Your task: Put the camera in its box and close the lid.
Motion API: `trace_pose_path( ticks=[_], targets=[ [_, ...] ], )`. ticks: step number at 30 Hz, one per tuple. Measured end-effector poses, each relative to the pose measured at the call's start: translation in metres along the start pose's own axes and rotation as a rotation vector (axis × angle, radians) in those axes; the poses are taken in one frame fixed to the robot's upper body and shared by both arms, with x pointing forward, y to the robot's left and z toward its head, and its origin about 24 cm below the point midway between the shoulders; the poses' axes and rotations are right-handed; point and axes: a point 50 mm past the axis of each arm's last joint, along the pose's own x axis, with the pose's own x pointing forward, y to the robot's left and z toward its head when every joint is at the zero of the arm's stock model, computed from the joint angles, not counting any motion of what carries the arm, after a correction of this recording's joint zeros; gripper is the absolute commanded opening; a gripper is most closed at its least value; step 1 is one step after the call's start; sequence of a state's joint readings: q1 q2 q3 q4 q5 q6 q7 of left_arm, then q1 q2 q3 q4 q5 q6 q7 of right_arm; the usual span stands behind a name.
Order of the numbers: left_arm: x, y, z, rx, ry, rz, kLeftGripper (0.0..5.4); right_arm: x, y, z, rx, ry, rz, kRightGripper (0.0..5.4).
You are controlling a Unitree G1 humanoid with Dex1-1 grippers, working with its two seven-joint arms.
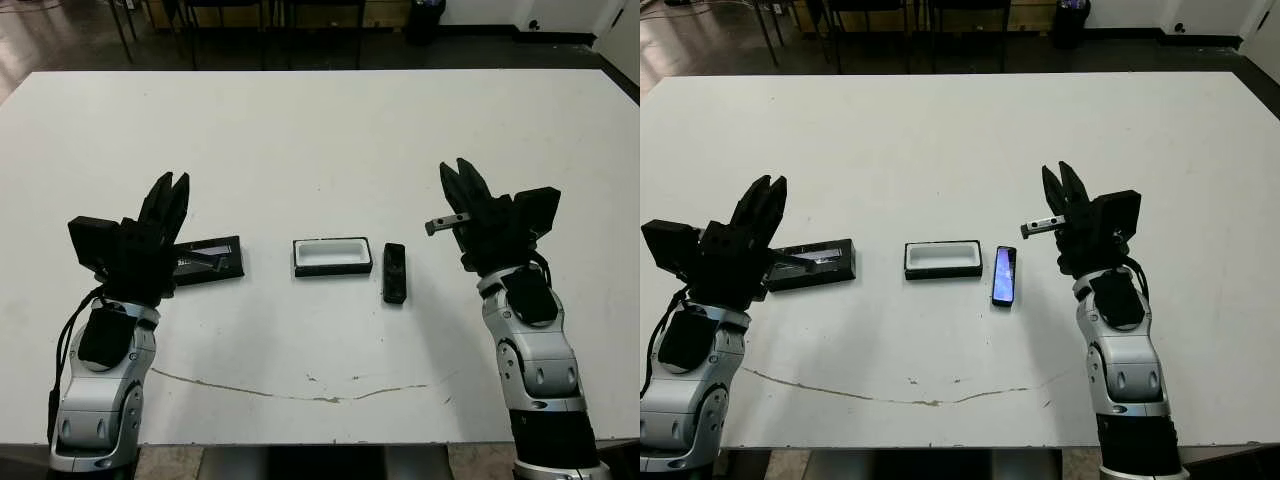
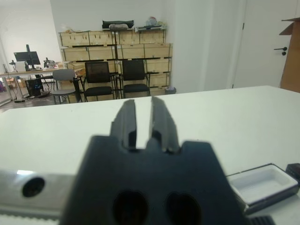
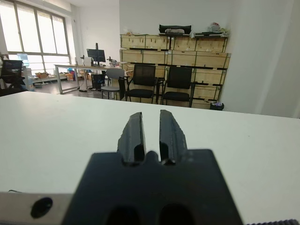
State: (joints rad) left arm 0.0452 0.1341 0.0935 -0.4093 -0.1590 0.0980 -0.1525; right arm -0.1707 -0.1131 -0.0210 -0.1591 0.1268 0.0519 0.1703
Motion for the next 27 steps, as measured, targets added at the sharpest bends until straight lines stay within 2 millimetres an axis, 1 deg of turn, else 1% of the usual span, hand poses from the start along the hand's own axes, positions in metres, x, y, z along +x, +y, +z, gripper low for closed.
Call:
trace_pose_path(
  ticks=[6, 11, 18, 21, 27],
  targets=[
    [-0.004, 0.000, -0.002, 0.002, 0.018, 0.002, 0.00, -0.002, 0.001, -0.003, -0.006, 0.013, 0.003, 0.02],
    [-0.003, -0.001, -0.004, 0.006, 0.024, -0.003, 0.00, -0.003, 0.001, -0.006, -0.022, 0.027, 0.004, 0.02],
    [0.000, -0.004, -0.005, 0.002, 0.022, -0.015, 0.00, -0.012, -0.001, -0.007, -0.032, 0.039, 0.005, 0.02],
    [-0.001, -0.004, -0.005, 0.001, 0.024, -0.013, 0.00, -0.018, -0.002, -0.006, -0.049, 0.043, 0.041, 0.02],
    [-0.006, -0.004, -0.004, 0.001, 0.032, -0.005, 0.00, -0.023, -0.007, 0.001, -0.111, 0.040, 0.181, 0.02]
  ],
)
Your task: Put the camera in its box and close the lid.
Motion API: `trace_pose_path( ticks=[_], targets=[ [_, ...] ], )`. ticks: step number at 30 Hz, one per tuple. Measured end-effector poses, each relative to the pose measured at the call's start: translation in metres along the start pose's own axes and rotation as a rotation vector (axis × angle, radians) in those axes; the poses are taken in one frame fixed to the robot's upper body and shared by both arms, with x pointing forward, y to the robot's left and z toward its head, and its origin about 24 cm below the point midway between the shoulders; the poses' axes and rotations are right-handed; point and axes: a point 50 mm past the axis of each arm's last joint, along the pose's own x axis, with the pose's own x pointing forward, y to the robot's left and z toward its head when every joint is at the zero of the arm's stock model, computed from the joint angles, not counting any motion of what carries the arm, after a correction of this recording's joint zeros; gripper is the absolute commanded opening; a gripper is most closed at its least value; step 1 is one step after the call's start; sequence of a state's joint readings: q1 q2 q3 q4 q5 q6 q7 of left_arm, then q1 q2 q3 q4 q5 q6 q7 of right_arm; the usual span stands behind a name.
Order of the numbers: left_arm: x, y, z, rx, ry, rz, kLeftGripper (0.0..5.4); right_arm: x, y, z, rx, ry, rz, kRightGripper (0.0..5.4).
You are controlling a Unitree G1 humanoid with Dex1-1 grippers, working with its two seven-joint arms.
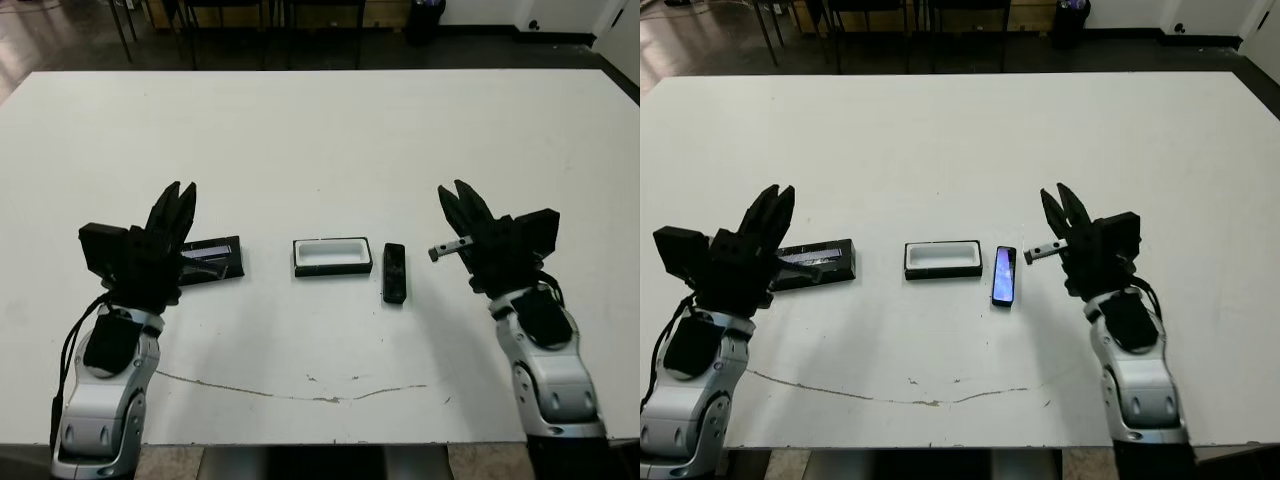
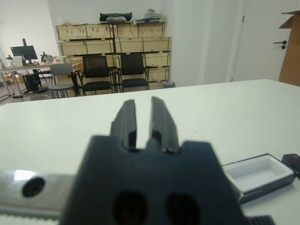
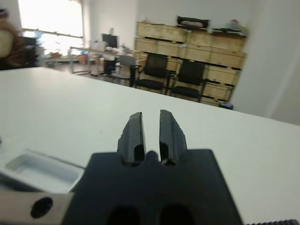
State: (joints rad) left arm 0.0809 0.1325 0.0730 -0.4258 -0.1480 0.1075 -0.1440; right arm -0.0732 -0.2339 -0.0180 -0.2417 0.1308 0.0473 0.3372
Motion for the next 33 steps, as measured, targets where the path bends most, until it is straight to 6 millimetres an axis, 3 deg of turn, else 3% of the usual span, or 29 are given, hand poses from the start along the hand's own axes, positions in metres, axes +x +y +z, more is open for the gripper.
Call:
trace_pose_path(
  ticks=[9, 16, 33],
  targets=[
    [-0.001, -0.001, 0.001, -0.003, -0.002, -0.003, 0.00, 0.008, -0.012, 0.020, -0.167, 0.080, 0.244, 0.02],
    [-0.002, -0.001, 0.003, -0.002, -0.003, -0.003, 0.00, 0.022, -0.005, 0.029, -0.254, 0.167, 0.418, 0.02],
    [-0.002, -0.002, 0.002, -0.004, -0.002, -0.006, 0.00, 0.032, 0.014, 0.026, -0.361, 0.316, 0.789, 0.02]
  ],
)
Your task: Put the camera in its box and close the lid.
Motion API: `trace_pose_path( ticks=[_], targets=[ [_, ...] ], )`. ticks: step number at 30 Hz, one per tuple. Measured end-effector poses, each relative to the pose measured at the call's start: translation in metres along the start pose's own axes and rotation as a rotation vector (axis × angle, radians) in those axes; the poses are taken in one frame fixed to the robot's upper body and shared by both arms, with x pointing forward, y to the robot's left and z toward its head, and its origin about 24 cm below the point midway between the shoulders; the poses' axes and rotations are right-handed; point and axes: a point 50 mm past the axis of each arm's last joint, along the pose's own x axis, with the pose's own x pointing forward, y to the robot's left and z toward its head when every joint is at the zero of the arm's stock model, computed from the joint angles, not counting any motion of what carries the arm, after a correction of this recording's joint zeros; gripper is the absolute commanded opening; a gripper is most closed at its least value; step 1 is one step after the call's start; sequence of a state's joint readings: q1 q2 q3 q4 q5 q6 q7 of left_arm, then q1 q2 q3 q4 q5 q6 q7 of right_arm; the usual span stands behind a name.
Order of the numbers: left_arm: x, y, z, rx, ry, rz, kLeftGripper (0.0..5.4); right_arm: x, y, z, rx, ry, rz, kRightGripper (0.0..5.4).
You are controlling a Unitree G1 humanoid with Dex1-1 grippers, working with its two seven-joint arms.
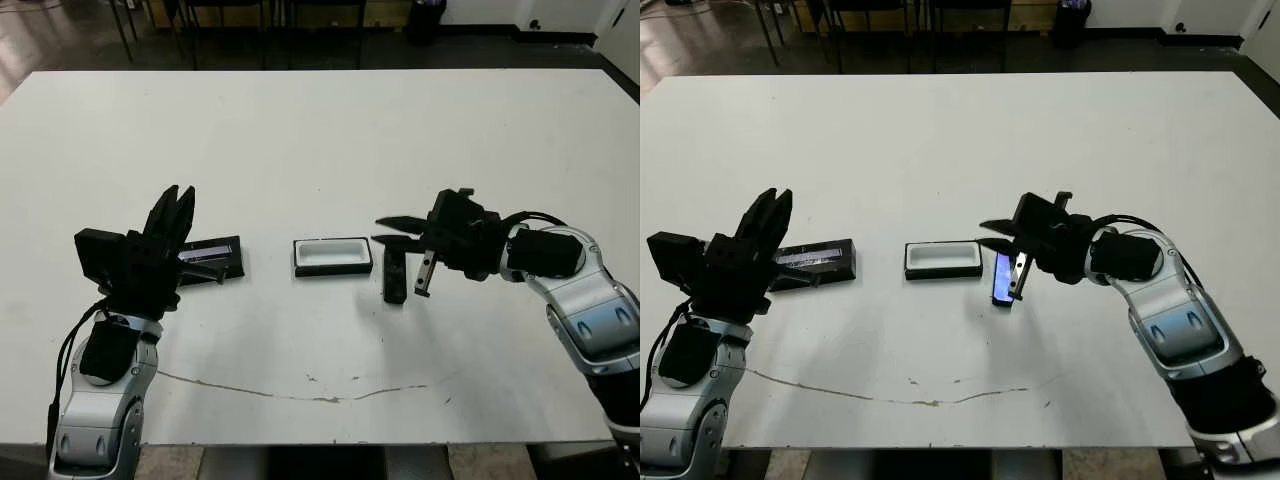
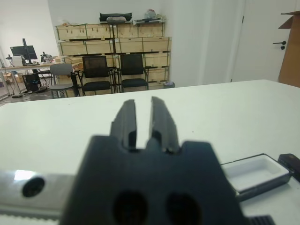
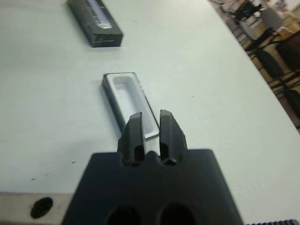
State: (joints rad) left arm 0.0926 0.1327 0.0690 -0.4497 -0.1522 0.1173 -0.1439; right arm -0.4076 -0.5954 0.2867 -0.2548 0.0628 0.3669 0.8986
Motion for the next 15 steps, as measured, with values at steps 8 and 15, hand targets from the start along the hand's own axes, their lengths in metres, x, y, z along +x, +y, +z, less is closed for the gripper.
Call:
trace_pose_path(
  ticks=[8, 15],
  targets=[
    [0.0001, -0.0009, -0.0004, 0.000, 0.002, -0.004, 0.00, 0.0055, 0.0039, -0.0030, -0.027, 0.049, 0.101, 0.02],
    [-0.0001, -0.0009, -0.0011, -0.002, 0.009, -0.005, 0.00, 0.0102, 0.0062, -0.0015, -0.078, 0.090, 0.138, 0.02]
  ],
)
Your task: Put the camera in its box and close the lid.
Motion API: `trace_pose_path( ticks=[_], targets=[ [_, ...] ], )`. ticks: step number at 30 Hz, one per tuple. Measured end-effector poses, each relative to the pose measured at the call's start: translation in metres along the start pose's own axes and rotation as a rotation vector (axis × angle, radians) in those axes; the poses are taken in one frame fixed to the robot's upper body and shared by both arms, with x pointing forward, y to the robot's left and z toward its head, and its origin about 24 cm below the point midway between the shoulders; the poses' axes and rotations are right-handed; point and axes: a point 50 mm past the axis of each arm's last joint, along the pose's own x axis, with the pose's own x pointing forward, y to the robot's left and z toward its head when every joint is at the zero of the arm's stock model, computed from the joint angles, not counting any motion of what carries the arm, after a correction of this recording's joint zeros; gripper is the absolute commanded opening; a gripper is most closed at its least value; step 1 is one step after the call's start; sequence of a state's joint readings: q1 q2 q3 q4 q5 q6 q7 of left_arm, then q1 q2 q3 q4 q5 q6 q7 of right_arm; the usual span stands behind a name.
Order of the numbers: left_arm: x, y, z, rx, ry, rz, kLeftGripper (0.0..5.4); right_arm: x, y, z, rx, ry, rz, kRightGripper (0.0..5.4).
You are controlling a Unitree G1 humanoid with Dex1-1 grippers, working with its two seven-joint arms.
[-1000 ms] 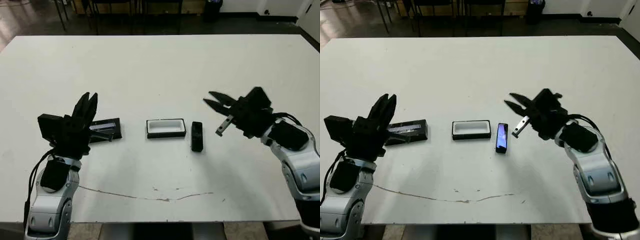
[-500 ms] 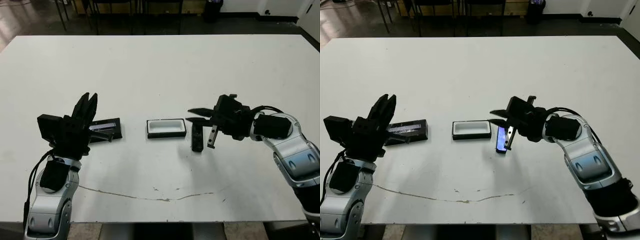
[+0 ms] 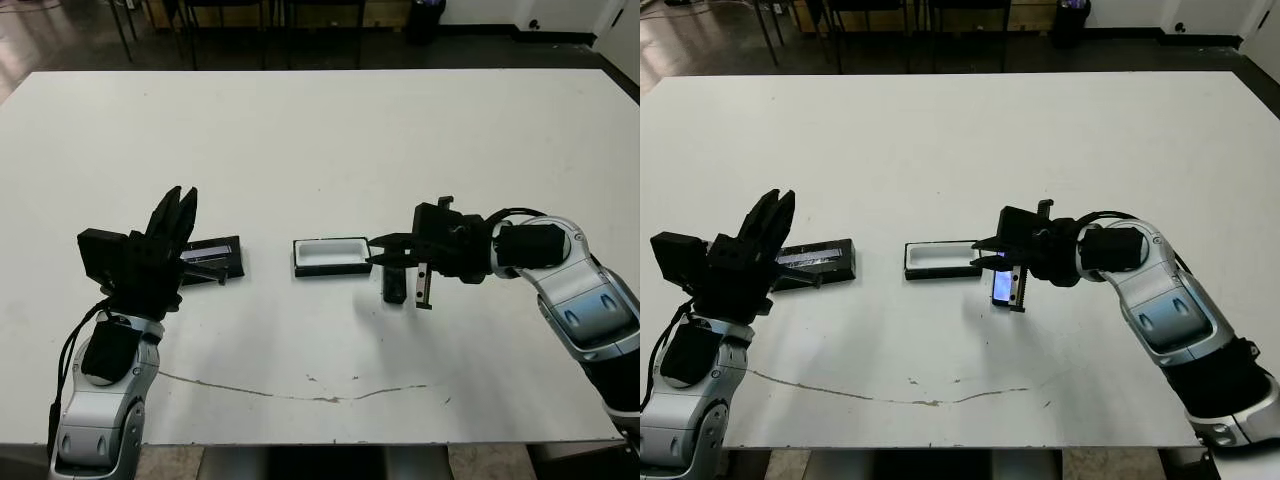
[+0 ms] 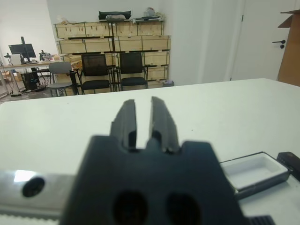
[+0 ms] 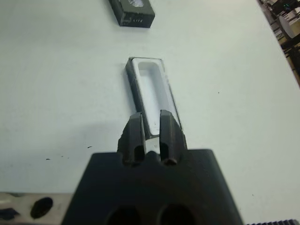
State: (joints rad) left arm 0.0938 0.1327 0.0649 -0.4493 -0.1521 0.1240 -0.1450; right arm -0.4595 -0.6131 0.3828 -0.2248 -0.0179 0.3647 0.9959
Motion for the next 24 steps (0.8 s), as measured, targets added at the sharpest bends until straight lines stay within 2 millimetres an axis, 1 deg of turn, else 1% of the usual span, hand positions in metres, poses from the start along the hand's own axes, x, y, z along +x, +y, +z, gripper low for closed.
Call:
trace_pose_path(
  ticks=[7, 17, 24],
  targets=[
    [-0.001, 0.000, -0.001, 0.002, 0.003, 0.001, 0.00, 0.005, 0.005, -0.001, -0.018, 0.025, 0.035, 0.02],
    [-0.001, 0.000, -0.001, 0.008, -0.004, 0.000, 0.00, 0.008, 0.015, -0.009, 0.049, 0.019, 0.094, 0.02],
    [-0.001, -0.001, -0.001, 0.009, -0.003, -0.001, 0.00, 0.009, 0.018, -0.010, 0.048, 0.019, 0.111, 0.02]
  ],
)
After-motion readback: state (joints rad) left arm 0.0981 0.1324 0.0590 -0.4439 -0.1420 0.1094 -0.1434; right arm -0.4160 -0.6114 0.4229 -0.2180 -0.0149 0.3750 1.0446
